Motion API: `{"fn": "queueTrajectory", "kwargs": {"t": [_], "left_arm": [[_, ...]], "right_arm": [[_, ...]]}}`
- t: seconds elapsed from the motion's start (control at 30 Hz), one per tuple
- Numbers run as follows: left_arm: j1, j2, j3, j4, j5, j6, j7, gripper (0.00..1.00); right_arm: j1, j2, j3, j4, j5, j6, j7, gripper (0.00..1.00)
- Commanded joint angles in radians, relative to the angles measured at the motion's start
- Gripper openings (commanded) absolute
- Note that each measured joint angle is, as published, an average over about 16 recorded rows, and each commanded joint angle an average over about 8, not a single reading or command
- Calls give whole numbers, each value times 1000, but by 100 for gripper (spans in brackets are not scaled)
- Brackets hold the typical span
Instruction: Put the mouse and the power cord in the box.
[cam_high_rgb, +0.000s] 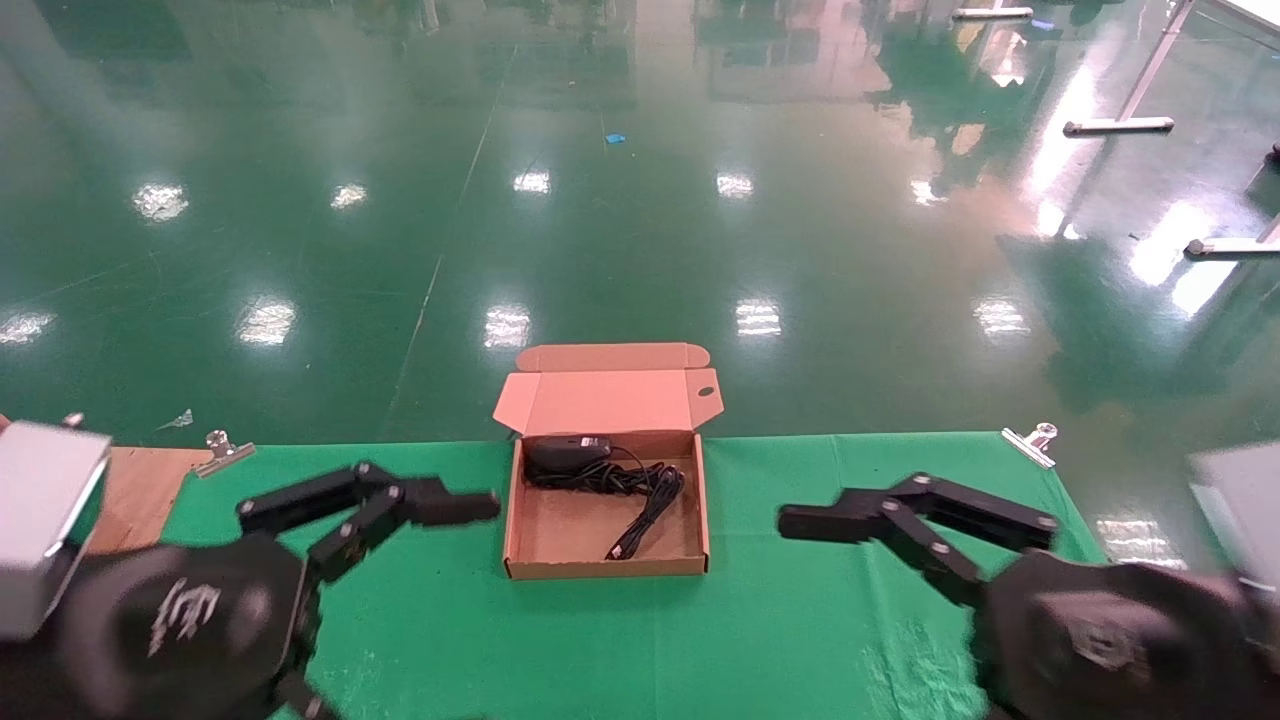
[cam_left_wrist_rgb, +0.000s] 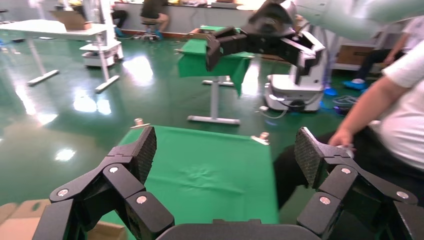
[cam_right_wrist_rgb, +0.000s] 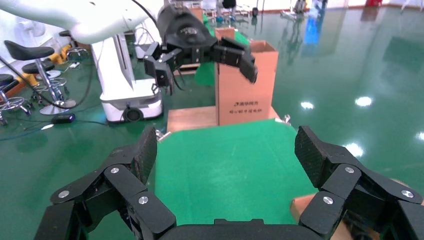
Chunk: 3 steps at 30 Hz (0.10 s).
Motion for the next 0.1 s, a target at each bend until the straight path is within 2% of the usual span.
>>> {"fn": "queueTrajectory", "kwargs": {"t": [0.03,0.1], "left_arm": [[28,-16,-33,-54,-15,18,-35,100],[34,-19,-40,-65,-18,21,-42,100]], "right_arm": [[-25,29,45,23,29,-32,8,100],[-28,32,51,25,33,-36,9,100]]}}
